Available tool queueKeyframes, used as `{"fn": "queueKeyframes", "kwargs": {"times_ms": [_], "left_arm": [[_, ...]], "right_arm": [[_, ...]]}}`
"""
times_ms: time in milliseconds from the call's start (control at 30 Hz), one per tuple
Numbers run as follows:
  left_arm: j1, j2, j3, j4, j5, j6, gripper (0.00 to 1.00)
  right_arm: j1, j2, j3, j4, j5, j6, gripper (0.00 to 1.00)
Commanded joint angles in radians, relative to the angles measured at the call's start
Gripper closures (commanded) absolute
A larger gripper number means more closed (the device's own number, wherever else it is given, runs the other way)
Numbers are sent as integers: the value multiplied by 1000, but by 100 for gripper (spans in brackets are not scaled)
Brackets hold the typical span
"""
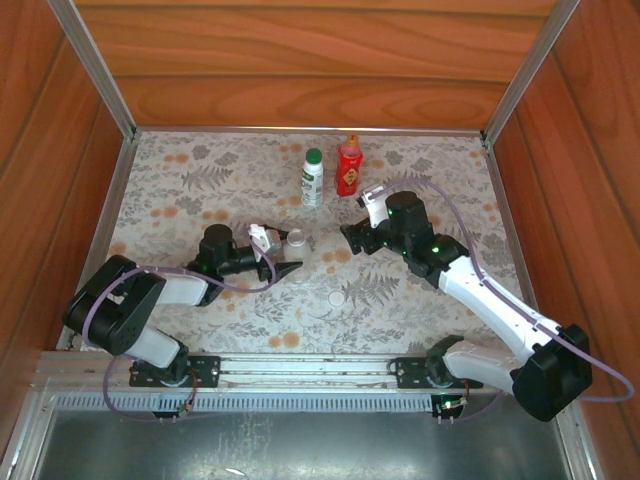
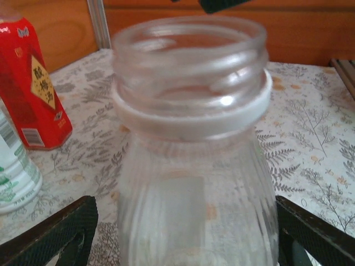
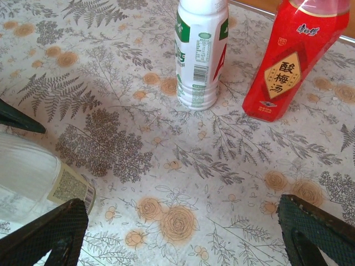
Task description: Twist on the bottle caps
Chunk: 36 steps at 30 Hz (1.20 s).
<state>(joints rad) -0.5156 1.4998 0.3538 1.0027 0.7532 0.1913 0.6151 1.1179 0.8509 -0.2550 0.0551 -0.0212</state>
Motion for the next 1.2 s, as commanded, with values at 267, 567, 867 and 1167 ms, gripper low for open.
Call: {"fn": "queueKeyframes", "kwargs": {"times_ms": [267, 567, 867, 1167], "left_arm": [[2, 35, 18, 106, 75, -27, 26], [-19, 70, 50, 108, 66, -25, 26], [-21, 93, 60, 108, 65, -27, 29], [-25, 98, 59, 108, 77, -26, 39]], "right_arm": [[0, -2, 30, -14, -9, 12, 7], [2, -25, 20, -12, -13, 12, 7], [2, -44, 12, -8, -14, 15, 7], [1, -46, 8, -9, -20, 23, 7]]}}
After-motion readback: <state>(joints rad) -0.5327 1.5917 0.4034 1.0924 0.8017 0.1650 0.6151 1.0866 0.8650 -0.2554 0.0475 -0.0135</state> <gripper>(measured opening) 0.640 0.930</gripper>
